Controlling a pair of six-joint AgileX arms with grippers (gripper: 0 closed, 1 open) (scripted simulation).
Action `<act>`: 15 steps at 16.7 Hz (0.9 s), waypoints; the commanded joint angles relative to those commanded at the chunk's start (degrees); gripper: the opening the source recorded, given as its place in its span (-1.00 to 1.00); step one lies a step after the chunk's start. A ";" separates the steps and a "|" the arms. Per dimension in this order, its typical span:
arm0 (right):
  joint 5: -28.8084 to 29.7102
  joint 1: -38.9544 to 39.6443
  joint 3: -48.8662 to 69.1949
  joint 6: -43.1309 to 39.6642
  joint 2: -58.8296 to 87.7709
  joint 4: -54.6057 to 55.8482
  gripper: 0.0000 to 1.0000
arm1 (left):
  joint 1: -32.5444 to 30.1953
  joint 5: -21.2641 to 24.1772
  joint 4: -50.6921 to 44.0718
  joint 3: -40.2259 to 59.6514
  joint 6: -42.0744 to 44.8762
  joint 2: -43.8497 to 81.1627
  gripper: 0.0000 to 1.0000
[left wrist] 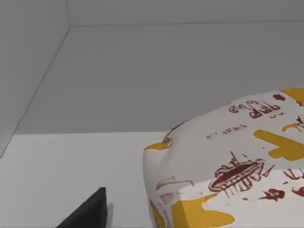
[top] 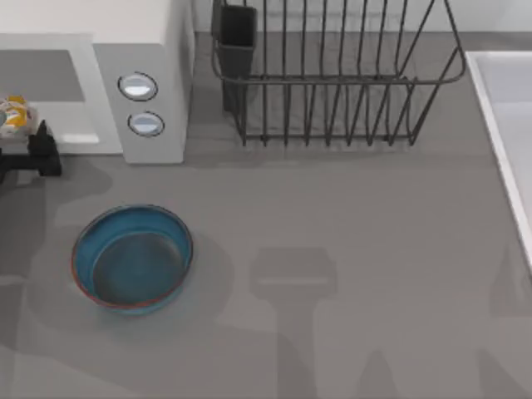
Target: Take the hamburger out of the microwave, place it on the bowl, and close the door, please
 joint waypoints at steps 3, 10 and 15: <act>0.00 0.00 0.00 0.00 0.00 0.00 1.00 | -0.20 -0.18 -1.45 2.16 -0.07 1.72 1.00; 0.00 0.00 0.00 0.00 0.00 0.00 1.00 | -2.10 -1.98 -15.35 26.49 -0.77 14.94 1.00; 0.00 0.00 0.00 0.00 0.00 0.00 1.00 | -3.48 -3.32 -25.41 40.99 -1.29 22.47 1.00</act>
